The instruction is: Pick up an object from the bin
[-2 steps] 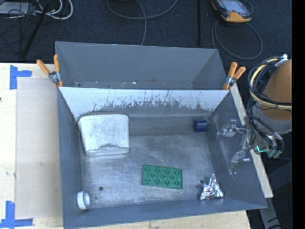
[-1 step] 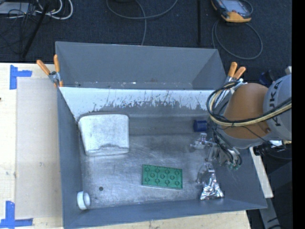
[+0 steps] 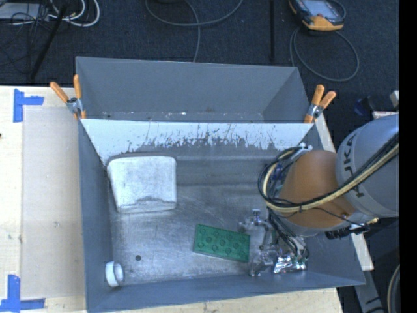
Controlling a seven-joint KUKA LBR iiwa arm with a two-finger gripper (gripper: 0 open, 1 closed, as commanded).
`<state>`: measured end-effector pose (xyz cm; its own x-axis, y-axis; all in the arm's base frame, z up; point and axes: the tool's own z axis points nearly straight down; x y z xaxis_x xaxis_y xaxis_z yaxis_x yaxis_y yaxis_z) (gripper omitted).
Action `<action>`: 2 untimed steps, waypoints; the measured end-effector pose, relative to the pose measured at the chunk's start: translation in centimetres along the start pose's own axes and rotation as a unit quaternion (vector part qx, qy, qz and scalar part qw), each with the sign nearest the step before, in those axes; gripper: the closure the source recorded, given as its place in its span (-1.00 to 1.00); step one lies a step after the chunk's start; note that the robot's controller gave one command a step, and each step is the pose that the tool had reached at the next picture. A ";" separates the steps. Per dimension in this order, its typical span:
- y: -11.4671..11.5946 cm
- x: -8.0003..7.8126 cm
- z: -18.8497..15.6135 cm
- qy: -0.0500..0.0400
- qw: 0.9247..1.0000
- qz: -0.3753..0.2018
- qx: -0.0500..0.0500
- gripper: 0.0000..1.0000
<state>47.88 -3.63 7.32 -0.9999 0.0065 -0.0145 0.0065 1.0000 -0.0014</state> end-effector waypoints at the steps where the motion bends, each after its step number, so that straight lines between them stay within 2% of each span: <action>1: 5.5 -1.3 -0.3 0.006 0.987 -0.161 -0.003 -1.00; 2: 5.4 -1.3 -0.3 0.007 0.987 -0.162 -0.001 1.00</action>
Offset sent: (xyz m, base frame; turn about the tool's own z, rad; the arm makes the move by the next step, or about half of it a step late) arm 0.0133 0.0534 0.0033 -0.3226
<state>49.25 1.76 7.66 -0.9497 -0.3131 -0.0001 -0.3131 0.9497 -0.0007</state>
